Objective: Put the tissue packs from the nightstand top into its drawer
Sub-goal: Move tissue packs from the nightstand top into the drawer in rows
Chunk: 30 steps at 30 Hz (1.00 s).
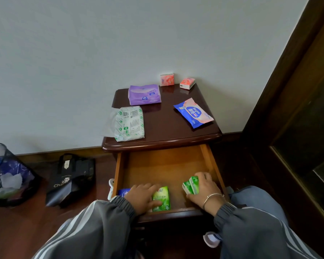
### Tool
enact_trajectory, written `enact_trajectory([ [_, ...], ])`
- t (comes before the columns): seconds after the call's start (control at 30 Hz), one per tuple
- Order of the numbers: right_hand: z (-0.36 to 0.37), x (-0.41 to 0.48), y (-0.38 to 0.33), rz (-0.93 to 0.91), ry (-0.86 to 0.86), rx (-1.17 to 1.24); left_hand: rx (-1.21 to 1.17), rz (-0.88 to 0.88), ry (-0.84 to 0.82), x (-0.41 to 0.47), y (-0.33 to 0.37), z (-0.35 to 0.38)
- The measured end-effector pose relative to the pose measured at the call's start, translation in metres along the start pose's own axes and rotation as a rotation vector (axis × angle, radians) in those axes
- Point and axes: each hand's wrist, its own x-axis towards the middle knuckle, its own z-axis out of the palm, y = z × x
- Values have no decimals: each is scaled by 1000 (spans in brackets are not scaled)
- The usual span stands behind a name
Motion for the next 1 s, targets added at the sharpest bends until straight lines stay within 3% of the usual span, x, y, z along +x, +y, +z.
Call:
enact_trajectory([
  [0.17,9,8,-25,-1,-41,-7,-54,-11,30,1,-1,2],
  [0.33,20,17,-30,98,-199,125,-161,-34,88,-1,-2,1],
  [0.73,4,34,8,80,-167,271,-219,-20,143,0,-6,6],
  [0.9,-2,40,-4,321,-109,787,-251,-13,156,2,-8,8],
  [1.0,2,34,-10,394,-167,632,-251,-15,162,2,-8,10],
])
